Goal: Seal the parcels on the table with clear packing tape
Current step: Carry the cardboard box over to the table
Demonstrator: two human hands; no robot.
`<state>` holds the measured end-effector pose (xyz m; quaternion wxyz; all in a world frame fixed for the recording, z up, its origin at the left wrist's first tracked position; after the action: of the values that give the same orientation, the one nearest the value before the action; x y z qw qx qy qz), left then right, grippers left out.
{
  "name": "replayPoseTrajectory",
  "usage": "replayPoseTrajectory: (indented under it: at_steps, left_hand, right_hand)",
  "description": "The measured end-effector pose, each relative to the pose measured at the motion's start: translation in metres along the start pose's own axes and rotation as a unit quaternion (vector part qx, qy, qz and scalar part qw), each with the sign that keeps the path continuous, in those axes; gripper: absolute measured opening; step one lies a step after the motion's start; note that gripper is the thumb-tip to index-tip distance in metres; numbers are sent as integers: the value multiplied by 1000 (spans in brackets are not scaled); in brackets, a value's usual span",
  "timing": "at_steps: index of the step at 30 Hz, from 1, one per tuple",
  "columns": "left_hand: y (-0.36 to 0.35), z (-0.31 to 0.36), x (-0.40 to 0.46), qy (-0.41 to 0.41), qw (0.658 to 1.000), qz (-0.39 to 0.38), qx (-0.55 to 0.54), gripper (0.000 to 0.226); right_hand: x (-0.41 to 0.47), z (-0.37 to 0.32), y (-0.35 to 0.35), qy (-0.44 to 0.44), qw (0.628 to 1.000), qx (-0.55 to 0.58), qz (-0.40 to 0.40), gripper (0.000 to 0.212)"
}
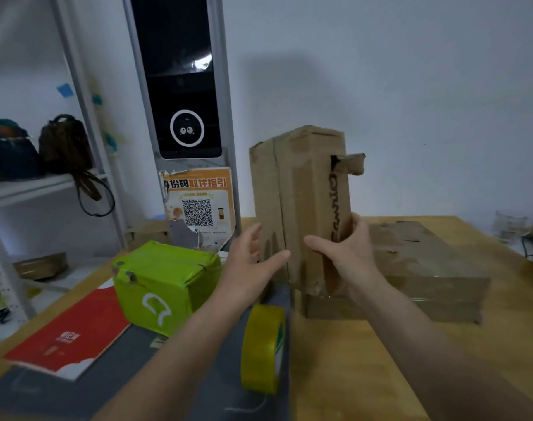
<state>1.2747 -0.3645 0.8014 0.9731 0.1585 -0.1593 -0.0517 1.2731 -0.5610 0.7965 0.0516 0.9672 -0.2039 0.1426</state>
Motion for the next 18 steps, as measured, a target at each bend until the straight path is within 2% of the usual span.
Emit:
replayPoseTrajectory:
  at_steps: [2,4,6,10,12,15,18]
  left_hand:
    - [-10,4,-3,-6,999,-33,-29,80]
    - [-18,8,-5,-9,997,-53,-49,85]
    - [-24,10,-5,-1,996,-55,-64,91]
    - [-30,7,0,11,996,-16,-83,125]
    - [-30,5,2,17,994,9,-105,120]
    - [-33,5,2,18,988,40,-149,96]
    - [-38,4,1,30,974,76,-211,104]
  right_hand:
    - [-5,-15,3,64,988,-124,67,104]
    - [-13,-28,4,113,960,-228,114,108]
    - [-22,-36,0,151,935,-298,118,112]
    - [-35,-42,-7,221,881,-396,135,110]
    - [-40,-45,-9,274,839,-441,166,114]
    - [-47,-43,-12,335,785,-483,196,115]
    - [-62,-44,-17,400,720,-514,240,93]
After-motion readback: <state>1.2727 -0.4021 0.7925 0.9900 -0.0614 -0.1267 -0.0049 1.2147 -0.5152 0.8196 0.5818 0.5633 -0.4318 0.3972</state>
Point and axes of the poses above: each hand's wrist, its own x-axis towards the middle knuckle, its own y-axis out of the back of the hand, z = x × y, the point moved 7 cm from there along x, towards the middle knuckle, and after that the axes turned 1 degree about -z, right-handed, at the moved point
